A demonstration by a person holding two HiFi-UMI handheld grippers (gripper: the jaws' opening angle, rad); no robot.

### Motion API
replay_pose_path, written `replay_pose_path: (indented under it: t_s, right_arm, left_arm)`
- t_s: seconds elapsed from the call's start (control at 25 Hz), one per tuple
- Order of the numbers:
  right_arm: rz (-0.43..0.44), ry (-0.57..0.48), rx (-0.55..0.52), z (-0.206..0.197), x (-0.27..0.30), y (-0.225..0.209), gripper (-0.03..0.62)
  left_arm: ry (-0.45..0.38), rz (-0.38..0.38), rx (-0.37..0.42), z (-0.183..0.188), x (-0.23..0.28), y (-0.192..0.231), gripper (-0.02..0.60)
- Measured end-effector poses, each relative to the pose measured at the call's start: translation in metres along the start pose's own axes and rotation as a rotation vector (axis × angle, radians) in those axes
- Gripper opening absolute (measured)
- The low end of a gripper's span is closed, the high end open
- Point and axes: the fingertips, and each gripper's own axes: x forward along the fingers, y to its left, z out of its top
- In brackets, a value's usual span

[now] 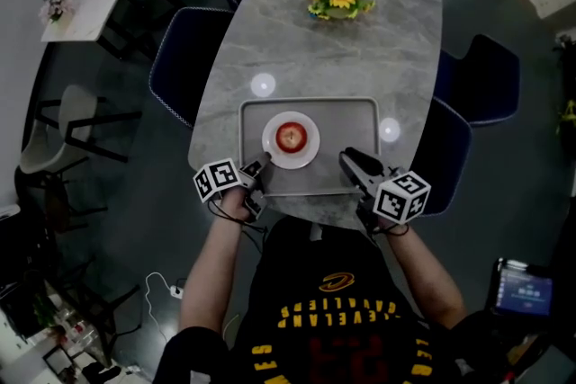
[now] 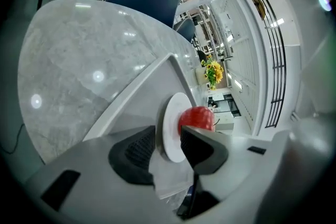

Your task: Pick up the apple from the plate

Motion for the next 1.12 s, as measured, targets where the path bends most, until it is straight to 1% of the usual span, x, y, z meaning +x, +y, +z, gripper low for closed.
replay_pose_path:
  t_s: [0.08,0.16,0.28,0.4,0.56,0.72,0.84,1.0,1.12]
  right_arm:
    - [0.019,0.113,0.094,-0.019,0.028,-0.017,0.084]
    - [0.025,0.189,0.175,-0.031,0.052,-0.030,0.084]
    - [-0.002,0.248,0.250,-0.043,0.077,-0.048,0.084]
    - [-0.024,0.282,0.292,-0.055,0.093,-0.059,0.084]
    - [-0.032,0.305,0.306,-0.065,0.107,-0.064,0.084]
    - [-0.037,0.318,0.313,-0.067,0.110,-0.062,0.084]
    - [-0.046,0.327,0.307,-0.067,0.112,-0.061,0.084]
    - [-0.049,0.343,0.289,-0.068,0.112,-0.058,0.084]
    - [-0.047,0.349,0.296,-0.069,0.111,-0.057,0.084]
  left_arm:
    - [0.017,0.010,0.031,-0.001,0.003,-0.002,0.152]
    - [0.029,0.015,0.048,-0.002,0.007,-0.003,0.152]
    - [0.035,0.013,0.061,-0.004,0.009,-0.004,0.152]
    - [0.034,-0.001,0.050,-0.003,0.011,-0.004,0.152]
    - [0.029,-0.017,0.044,0.001,0.016,-0.006,0.152]
    - [0.034,-0.030,0.041,-0.001,0.017,-0.009,0.152]
    - [0.027,-0.023,0.036,0.000,0.014,-0.007,0.126]
    - [0.007,0.005,0.070,0.005,0.008,-0.004,0.126]
    - [0.008,-0.003,0.067,0.005,0.008,-0.004,0.126]
